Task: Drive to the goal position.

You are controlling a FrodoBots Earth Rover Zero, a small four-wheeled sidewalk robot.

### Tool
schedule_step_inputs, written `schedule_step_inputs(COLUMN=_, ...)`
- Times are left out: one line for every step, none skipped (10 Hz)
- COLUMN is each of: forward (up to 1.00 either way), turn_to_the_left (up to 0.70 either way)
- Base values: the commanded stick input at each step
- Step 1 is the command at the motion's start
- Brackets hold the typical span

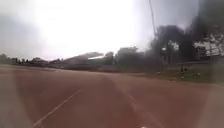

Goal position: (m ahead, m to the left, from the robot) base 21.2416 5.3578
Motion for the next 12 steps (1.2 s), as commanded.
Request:
schedule_step_inputs(forward=0.7, turn_to_the_left=0.0)
schedule_step_inputs(forward=0.7, turn_to_the_left=0.0)
schedule_step_inputs(forward=0.7, turn_to_the_left=0.0)
schedule_step_inputs(forward=0.7, turn_to_the_left=0.0)
schedule_step_inputs(forward=0.7, turn_to_the_left=0.0)
schedule_step_inputs(forward=0.7, turn_to_the_left=0.0)
schedule_step_inputs(forward=0.7, turn_to_the_left=0.14)
schedule_step_inputs(forward=0.7, turn_to_the_left=0.31)
schedule_step_inputs(forward=0.7, turn_to_the_left=0.35)
schedule_step_inputs(forward=0.7, turn_to_the_left=0.35)
schedule_step_inputs(forward=0.7, turn_to_the_left=0.35)
schedule_step_inputs(forward=0.7, turn_to_the_left=0.35)
